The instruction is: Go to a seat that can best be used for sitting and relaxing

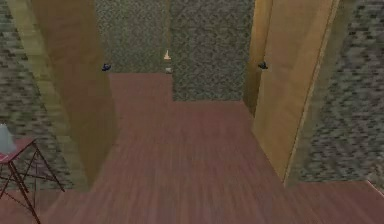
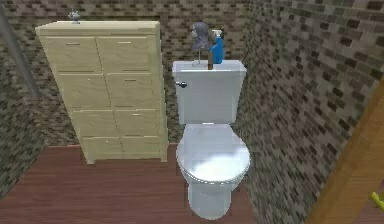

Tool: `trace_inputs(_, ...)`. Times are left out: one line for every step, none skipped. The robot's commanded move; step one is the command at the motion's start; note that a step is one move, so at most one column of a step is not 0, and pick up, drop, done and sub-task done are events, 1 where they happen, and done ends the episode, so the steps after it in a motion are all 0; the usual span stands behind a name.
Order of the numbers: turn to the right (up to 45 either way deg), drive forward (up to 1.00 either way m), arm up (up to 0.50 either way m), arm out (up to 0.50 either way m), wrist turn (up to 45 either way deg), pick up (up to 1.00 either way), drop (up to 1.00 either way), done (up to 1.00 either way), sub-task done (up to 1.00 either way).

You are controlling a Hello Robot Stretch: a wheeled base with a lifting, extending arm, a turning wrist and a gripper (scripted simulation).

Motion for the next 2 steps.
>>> trace_inputs(27.0, 0.0, 0.0, 0.0, 0.0, 0.0, 0.0, 0.0, 0.0)
trace_inputs(0.0, 0.55, 0.0, 0.0, 0.0, 0.0, 0.0, 0.0, 0.0)
